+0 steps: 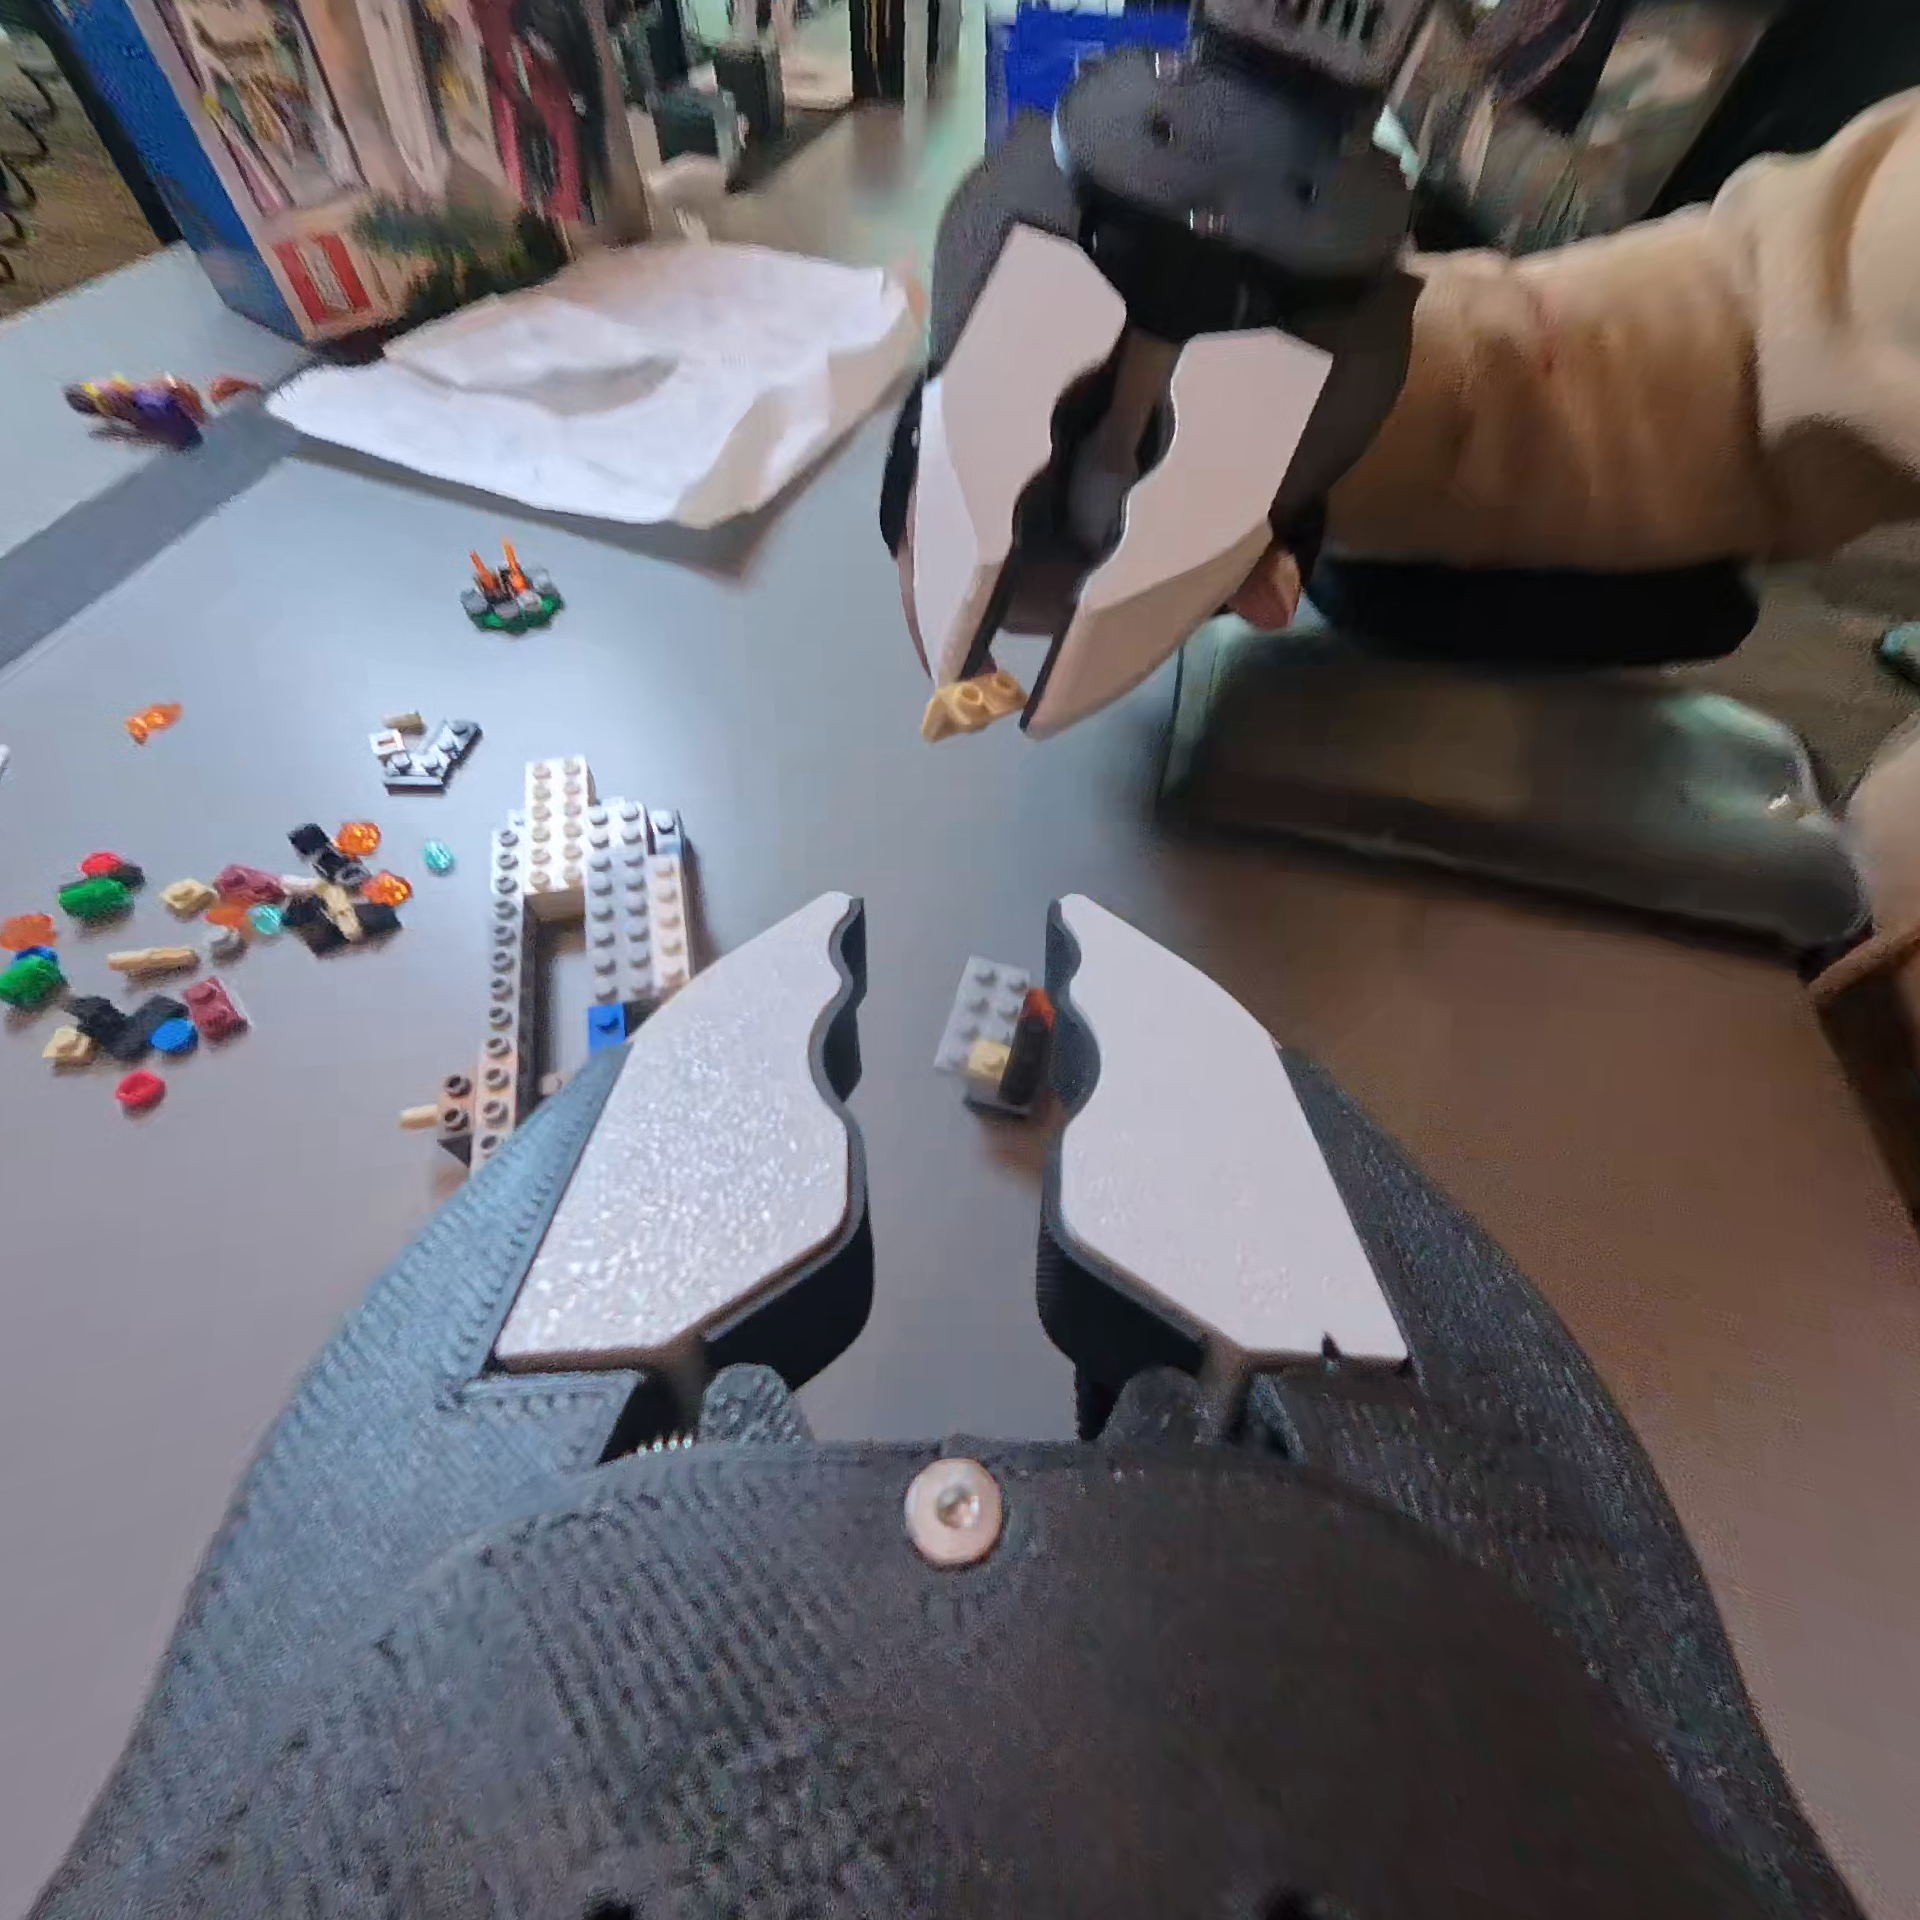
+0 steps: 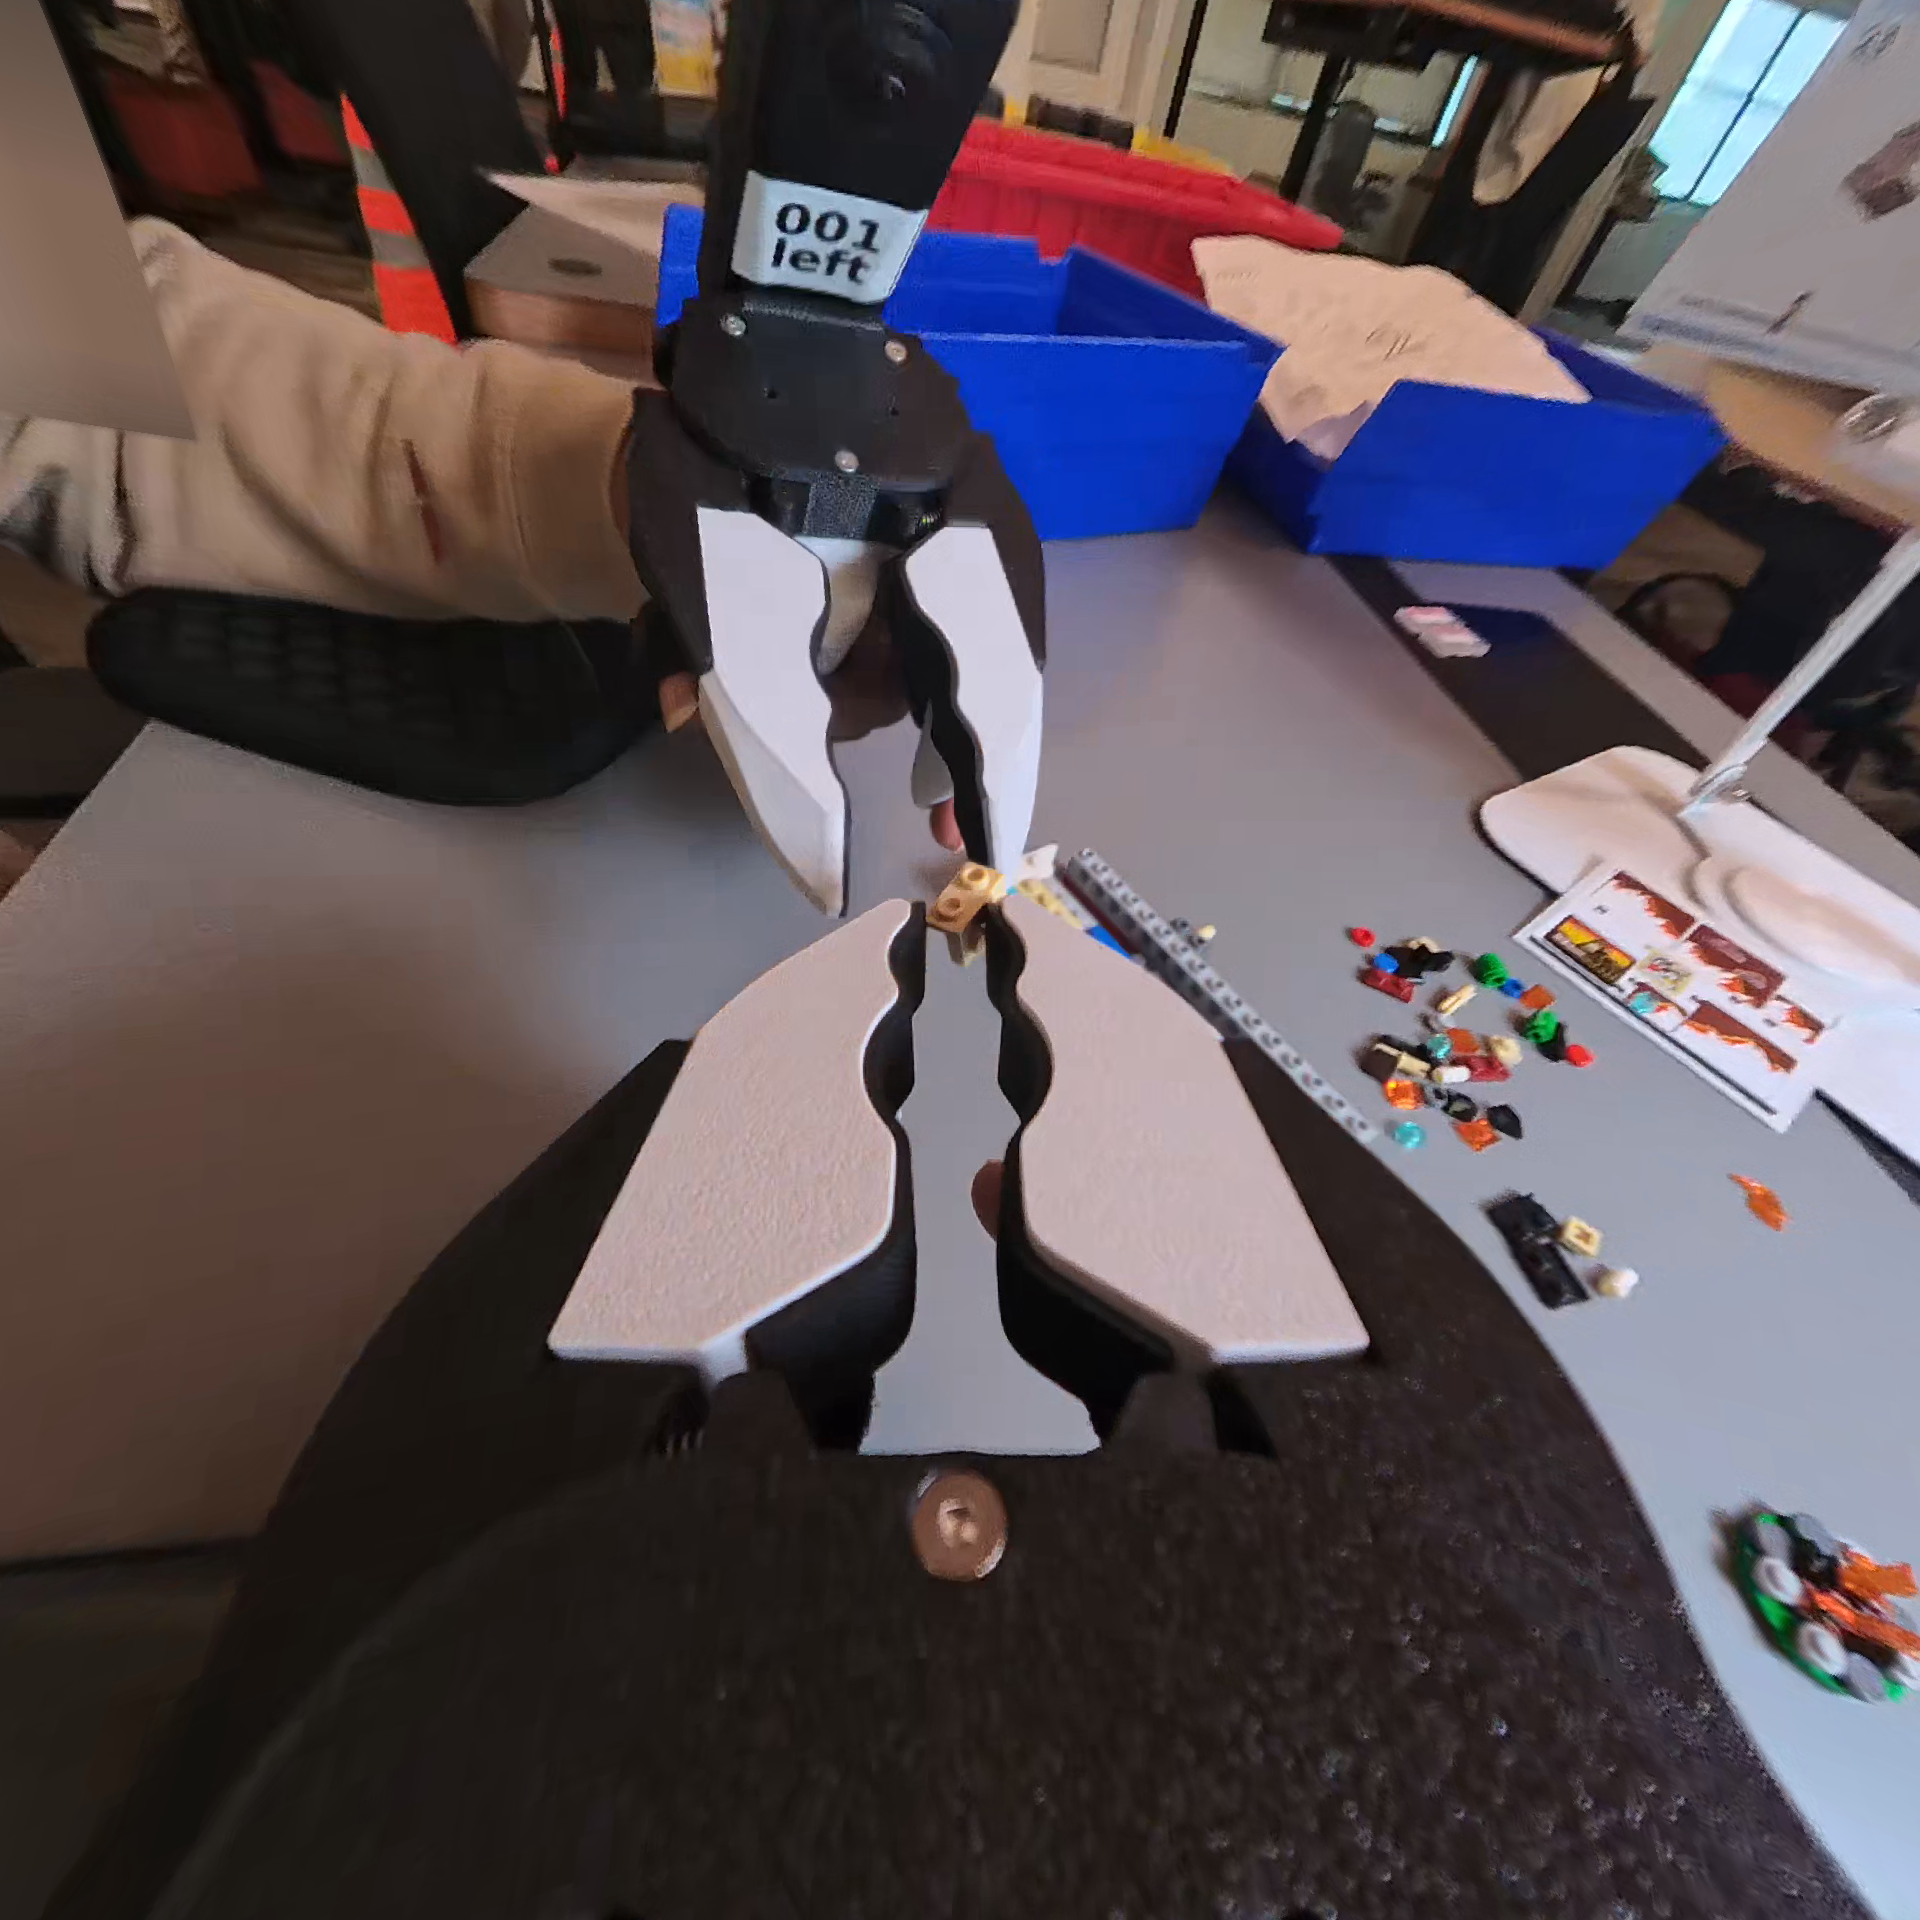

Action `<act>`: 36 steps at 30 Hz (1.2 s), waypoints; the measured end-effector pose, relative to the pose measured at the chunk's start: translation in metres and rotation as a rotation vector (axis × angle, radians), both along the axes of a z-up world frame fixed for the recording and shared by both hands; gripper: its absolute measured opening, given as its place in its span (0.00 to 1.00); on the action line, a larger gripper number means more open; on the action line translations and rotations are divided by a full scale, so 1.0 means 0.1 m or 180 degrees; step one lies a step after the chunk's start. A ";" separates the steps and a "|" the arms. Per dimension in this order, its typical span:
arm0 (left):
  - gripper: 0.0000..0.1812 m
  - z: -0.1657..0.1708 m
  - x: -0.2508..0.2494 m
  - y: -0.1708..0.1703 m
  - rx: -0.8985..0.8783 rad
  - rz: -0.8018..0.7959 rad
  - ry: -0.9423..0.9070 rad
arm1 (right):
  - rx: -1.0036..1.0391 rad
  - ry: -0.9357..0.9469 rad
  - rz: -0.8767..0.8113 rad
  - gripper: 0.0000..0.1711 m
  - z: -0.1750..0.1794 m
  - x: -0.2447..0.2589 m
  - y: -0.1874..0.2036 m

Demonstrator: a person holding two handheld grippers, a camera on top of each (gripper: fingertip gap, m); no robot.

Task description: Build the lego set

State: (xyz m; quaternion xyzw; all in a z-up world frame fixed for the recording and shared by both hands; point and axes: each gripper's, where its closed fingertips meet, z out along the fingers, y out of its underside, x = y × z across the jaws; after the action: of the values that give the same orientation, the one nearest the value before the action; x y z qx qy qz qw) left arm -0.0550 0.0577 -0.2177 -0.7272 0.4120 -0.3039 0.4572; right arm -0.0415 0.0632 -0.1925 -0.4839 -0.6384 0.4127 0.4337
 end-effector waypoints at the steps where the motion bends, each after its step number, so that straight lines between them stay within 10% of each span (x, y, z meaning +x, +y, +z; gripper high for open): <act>1: 0.19 -0.09 0.01 -0.02 -0.0029 -0.0024 0.0130 | -0.0009 -0.0073 0.0040 0.06 -0.05 0.00 -0.02; 36: 0.21 -0.58 0.01 -0.10 -0.0015 -0.0235 0.1031 | 0.1164 -0.0771 0.0382 0.06 -0.64 0.01 -0.22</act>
State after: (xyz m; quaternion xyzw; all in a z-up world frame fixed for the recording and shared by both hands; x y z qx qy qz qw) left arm -0.0540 0.0472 -0.2758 -0.7521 0.5061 -0.2003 0.3717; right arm -0.0404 0.0407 -0.2560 -0.4044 -0.7776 0.2541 0.4090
